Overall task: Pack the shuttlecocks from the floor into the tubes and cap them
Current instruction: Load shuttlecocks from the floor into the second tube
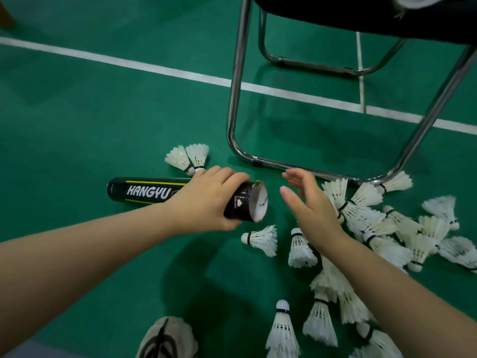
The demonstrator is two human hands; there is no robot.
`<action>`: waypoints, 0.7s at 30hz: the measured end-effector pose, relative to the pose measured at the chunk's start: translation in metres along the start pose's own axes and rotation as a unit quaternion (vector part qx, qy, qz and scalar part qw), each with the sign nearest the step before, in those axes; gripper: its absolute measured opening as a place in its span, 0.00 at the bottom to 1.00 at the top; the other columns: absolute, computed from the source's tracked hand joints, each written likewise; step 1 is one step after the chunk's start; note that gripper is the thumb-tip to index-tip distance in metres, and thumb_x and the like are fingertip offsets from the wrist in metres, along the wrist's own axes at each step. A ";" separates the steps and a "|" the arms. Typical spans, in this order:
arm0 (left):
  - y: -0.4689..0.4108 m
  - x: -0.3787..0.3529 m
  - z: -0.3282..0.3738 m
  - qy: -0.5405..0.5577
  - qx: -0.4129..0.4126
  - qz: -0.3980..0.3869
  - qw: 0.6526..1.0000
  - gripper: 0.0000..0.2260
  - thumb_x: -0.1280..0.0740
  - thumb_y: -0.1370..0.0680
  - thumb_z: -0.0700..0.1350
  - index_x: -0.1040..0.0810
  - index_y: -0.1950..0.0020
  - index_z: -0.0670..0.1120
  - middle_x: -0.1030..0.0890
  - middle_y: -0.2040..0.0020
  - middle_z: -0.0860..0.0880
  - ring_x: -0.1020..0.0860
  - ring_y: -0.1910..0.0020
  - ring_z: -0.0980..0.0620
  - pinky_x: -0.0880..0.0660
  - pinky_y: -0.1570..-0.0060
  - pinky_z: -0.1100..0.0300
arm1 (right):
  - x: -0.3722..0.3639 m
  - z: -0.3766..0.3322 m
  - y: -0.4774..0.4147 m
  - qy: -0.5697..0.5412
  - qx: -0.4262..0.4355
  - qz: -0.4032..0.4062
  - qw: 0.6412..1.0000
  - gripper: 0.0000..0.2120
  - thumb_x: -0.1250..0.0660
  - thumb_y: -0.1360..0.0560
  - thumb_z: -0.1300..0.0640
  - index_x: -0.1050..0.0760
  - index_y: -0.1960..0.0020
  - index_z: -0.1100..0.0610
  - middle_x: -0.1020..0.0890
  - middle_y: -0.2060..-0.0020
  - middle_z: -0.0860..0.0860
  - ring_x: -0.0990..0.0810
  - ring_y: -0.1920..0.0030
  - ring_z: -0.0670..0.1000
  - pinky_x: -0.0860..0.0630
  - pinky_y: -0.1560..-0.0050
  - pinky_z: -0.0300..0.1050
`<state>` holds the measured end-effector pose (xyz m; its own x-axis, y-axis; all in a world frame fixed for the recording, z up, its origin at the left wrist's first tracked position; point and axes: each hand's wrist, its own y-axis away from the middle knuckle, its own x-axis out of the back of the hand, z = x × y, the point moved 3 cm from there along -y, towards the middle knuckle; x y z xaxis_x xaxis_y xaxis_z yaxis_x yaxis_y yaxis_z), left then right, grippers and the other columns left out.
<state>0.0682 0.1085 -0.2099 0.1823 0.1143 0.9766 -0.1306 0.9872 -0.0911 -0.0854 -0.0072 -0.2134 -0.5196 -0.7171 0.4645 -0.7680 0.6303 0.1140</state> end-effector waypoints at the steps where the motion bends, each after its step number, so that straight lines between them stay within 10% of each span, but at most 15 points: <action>1: 0.001 -0.005 -0.002 -0.009 0.002 -0.008 1.000 0.32 0.34 0.40 0.60 0.36 0.39 0.49 0.23 0.52 0.46 0.24 0.54 0.43 0.26 0.53 0.48 | 0.001 0.012 -0.002 0.063 -0.029 -0.015 0.997 0.20 0.37 0.25 0.46 0.35 0.35 0.46 0.28 0.38 0.41 0.31 0.34 0.44 0.34 0.35 0.44; 7: 0.007 -0.027 -0.004 -0.017 0.015 -0.022 0.999 0.34 0.32 0.40 0.60 0.36 0.38 0.51 0.22 0.50 0.47 0.24 0.52 0.43 0.28 0.53 0.49 | -0.031 0.062 -0.001 0.263 -0.079 -0.148 0.950 0.29 0.32 0.28 0.48 0.37 0.31 0.50 0.27 0.35 0.48 0.29 0.36 0.51 0.32 0.38 0.46; 15: 0.009 -0.049 -0.017 -0.008 0.087 -0.073 0.993 0.36 0.25 0.39 0.56 0.41 0.37 0.55 0.24 0.46 0.46 0.27 0.46 0.42 0.33 0.46 0.47 | -0.068 0.095 0.000 0.469 -0.029 -0.179 0.864 0.30 0.33 0.29 0.46 0.38 0.31 0.51 0.29 0.35 0.51 0.36 0.31 0.53 0.55 0.27 0.57; 21: 0.020 -0.055 -0.032 -0.009 0.128 -0.110 0.986 0.35 0.27 0.37 0.56 0.35 0.33 0.52 0.26 0.43 0.47 0.30 0.44 0.43 0.36 0.44 0.50 | -0.039 0.069 -0.011 0.145 -0.093 -0.059 0.983 0.30 0.33 0.31 0.55 0.39 0.31 0.51 0.31 0.39 0.50 0.27 0.43 0.50 0.28 0.41 0.49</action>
<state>0.0864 0.1260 -0.2715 0.2167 -0.1044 0.9706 -0.3323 0.9270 0.1739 -0.0828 -0.0063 -0.2937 -0.2816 -0.6902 0.6666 -0.7201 0.6112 0.3286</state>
